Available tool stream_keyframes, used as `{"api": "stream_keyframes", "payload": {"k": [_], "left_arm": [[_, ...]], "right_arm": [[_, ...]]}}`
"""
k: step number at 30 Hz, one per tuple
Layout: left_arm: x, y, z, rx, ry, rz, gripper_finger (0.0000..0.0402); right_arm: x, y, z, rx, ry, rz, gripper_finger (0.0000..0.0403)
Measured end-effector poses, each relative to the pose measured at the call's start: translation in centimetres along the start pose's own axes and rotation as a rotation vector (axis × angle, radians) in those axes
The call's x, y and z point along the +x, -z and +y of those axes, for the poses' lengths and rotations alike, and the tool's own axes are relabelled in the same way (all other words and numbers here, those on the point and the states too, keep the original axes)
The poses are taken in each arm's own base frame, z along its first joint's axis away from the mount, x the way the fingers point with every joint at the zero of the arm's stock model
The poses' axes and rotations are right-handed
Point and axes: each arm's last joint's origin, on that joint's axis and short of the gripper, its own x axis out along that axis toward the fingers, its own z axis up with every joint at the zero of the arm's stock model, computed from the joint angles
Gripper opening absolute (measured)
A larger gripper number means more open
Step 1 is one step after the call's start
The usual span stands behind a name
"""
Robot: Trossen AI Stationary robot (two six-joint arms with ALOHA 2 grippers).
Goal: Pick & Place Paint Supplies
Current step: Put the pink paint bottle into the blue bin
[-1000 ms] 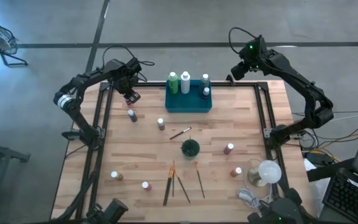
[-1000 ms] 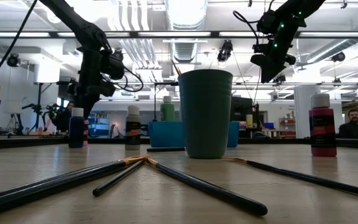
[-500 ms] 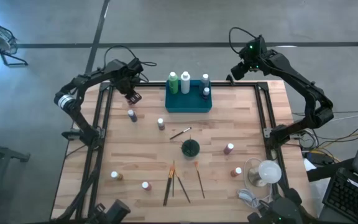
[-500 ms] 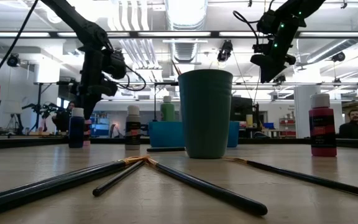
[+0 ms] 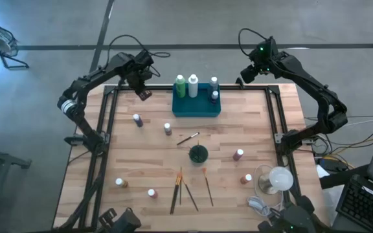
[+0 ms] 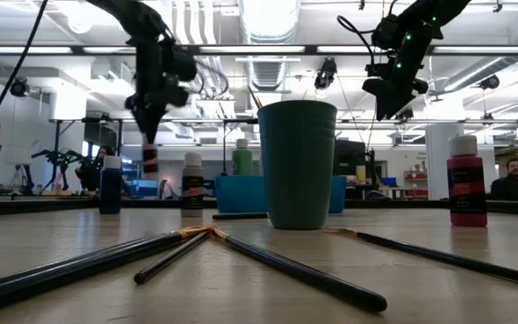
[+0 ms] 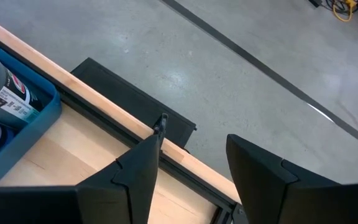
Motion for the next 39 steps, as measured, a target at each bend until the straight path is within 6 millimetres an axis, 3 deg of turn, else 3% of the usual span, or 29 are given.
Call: {"api": "stream_keyframes", "payload": {"k": [9, 15, 21, 27, 39], "left_arm": [[-5.2, -2.3, -2.6, 0.132, 0.080, -0.215, 0.0125], [-6.0, -4.9, -4.8, 0.240, 0.093, -0.256, 0.0125], [-5.6, -7.9, -6.7, 0.341, 0.105, -0.244, 0.0125], [-3.8, -10.4, -7.7, 0.344, 0.117, -0.186, 0.0124], [-0.2, -12.0, -8.4, 0.269, 0.129, -0.109, 0.0124]], "right_arm": [[0.0, -0.1, 0.0, 0.002, 0.001, -0.007, 0.0165], [0.0, -0.2, 0.0, 0.007, 0.003, -0.021, 0.0151], [0.0, -0.2, 0.0, 0.007, 0.002, -0.019, 0.0144], [0.0, -0.1, 0.0, 0.010, 0.002, -0.013, 0.0154], [0.1, 0.1, 0.0, 0.011, 0.000, 0.001, 0.0187]]}}
